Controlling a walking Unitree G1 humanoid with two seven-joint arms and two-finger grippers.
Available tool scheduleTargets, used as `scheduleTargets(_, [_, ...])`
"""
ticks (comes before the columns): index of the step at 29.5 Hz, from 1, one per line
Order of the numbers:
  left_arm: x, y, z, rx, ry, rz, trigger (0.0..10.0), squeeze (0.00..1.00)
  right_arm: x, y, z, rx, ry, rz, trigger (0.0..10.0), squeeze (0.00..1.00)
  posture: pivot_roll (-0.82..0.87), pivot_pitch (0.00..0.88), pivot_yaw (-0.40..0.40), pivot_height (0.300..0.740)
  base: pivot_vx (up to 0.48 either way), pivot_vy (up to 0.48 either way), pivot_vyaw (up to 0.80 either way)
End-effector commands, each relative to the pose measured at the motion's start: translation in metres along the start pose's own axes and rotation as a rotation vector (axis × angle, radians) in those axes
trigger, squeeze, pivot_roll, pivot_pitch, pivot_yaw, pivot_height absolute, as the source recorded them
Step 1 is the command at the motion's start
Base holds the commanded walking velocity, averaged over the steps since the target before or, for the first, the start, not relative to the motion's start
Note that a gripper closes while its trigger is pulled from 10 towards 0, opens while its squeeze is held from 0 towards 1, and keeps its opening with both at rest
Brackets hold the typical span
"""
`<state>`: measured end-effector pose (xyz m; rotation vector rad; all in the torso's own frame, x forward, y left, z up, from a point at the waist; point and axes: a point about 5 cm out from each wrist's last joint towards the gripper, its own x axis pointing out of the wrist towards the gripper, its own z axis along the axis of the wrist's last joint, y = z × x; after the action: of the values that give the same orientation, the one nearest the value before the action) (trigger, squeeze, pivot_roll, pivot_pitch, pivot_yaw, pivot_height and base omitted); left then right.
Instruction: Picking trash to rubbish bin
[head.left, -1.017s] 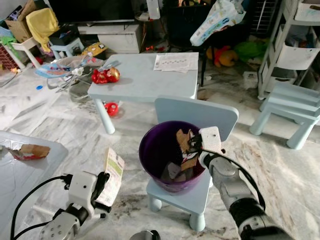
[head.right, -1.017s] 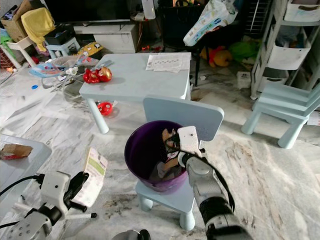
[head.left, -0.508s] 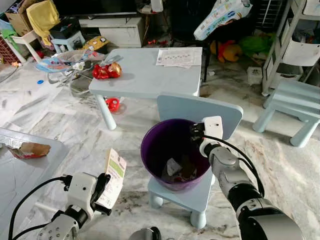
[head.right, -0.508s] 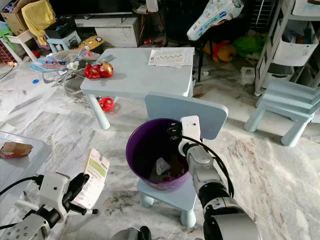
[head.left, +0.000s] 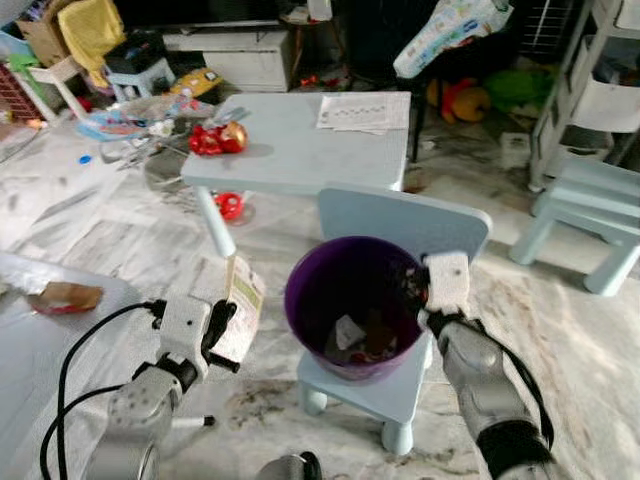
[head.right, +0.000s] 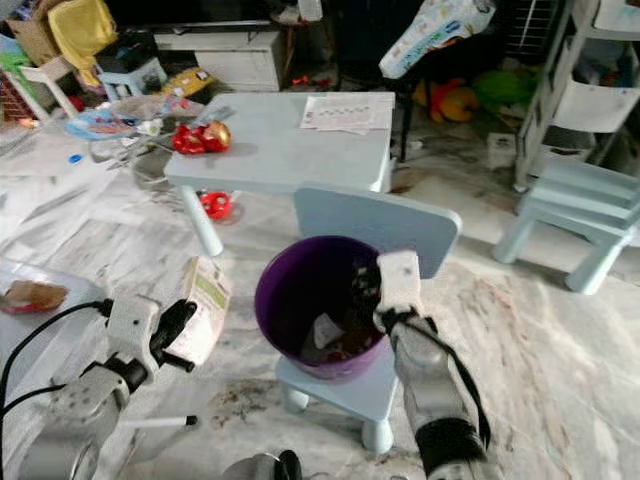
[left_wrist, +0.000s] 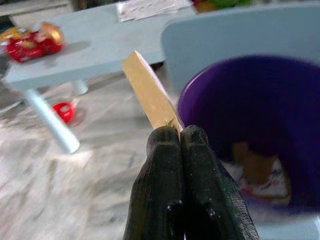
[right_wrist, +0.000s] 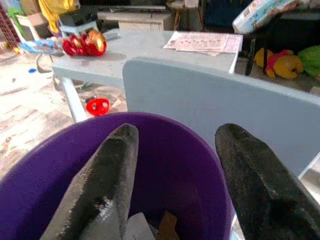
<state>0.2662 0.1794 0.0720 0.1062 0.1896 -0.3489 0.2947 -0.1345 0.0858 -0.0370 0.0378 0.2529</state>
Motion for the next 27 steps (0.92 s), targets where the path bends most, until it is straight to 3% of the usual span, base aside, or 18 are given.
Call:
scheduleTargets(1, [0.003,-0.001,-0.006,-0.004,0.023,-0.021,10.0,0.0,-0.002,0.007,0.019,0.008,-0.049,0.046,10.0,0.85,-0.07,0.118,0.11,0.74,0.0,0.0,0.0])
scheduleTargets(3, [0.015,-0.005,-0.006,0.003,0.021,-0.043,10.0,0.0,-0.015,0.008,0.026,0.023,-0.04,0.09,10.0,0.24,-0.11,0.115,0.11,0.74,0.0,0.0,0.0])
scheduleTargets(4, [0.023,-0.008,-0.006,0.005,0.022,-0.054,10.0,0.0,-0.024,0.009,0.028,0.021,-0.012,0.133,10.0,0.08,-0.12,0.113,0.108,0.74,0.0,0.0,0.0])
scheduleTargets(7, [0.033,-0.015,-0.005,-0.003,0.016,-0.071,10.0,0.0,-0.038,0.011,0.031,0.016,0.028,0.199,10.0,0.0,-0.15,0.112,0.106,0.74,0.0,0.0,0.0])
scheduleTargets(10, [0.042,-0.021,-0.004,-0.02,0.008,-0.081,10.0,0.0,-0.048,0.011,0.031,0.007,0.074,0.237,10.0,0.0,-0.16,0.111,0.106,0.74,0.0,0.0,0.0])
scheduleTargets(11, [0.046,-0.027,-0.004,-0.031,0.004,-0.092,10.0,0.0,-0.056,0.012,0.03,0.021,0.116,0.27,10.0,0.06,-0.17,0.111,0.105,0.74,0.0,0.0,0.0])
scheduleTargets(15, [0.06,-0.046,-0.005,-0.053,-0.007,-0.123,10.0,0.0,-0.077,0.018,0.029,0.093,0.236,0.35,10.0,0.06,-0.21,0.111,0.104,0.74,0.0,0.0,0.0])
scheduleTargets(20, [0.072,-0.064,-0.005,-0.078,-0.014,-0.117,10.0,0.0,-0.084,0.019,0.032,0.122,0.29,0.395,10.0,0.05,-0.23,0.109,0.104,0.74,0.0,0.0,0.0])
scheduleTargets(21, [0.075,-0.069,-0.003,-0.082,-0.021,-0.117,10.0,0.72,-0.086,0.021,0.034,0.123,0.293,0.413,10.0,0.05,-0.23,0.109,0.104,0.74,0.0,0.0,0.0])
scheduleTargets(22, [0.077,-0.07,-0.003,-0.07,-0.024,-0.105,10.0,0.84,-0.088,0.022,0.035,0.122,0.3,0.418,10.0,0.04,-0.23,0.109,0.104,0.74,0.0,0.0,0.0])
scheduleTargets(23, [0.077,-0.07,-0.003,-0.07,-0.024,-0.105,10.0,0.84,-0.088,0.022,0.035,0.122,0.3,0.418,10.0,0.04,-0.23,0.109,0.104,0.74,0.0,0.0,0.0])
scheduleTargets(24, [0.08,-0.072,-0.001,-0.06,-0.03,-0.091,10.0,1.0,-0.09,0.023,0.035,0.123,0.314,0.425,10.0,0.05,-0.24,0.111,0.106,0.74,0.0,0.0,0.0])
scheduleTargets(27, [0.083,-0.071,0.0,-0.051,-0.03,-0.055,10.0,1.0,-0.093,0.024,0.036,0.119,0.331,0.432,10.0,0.05,-0.24,0.112,0.106,0.74,0.0,0.0,0.0])
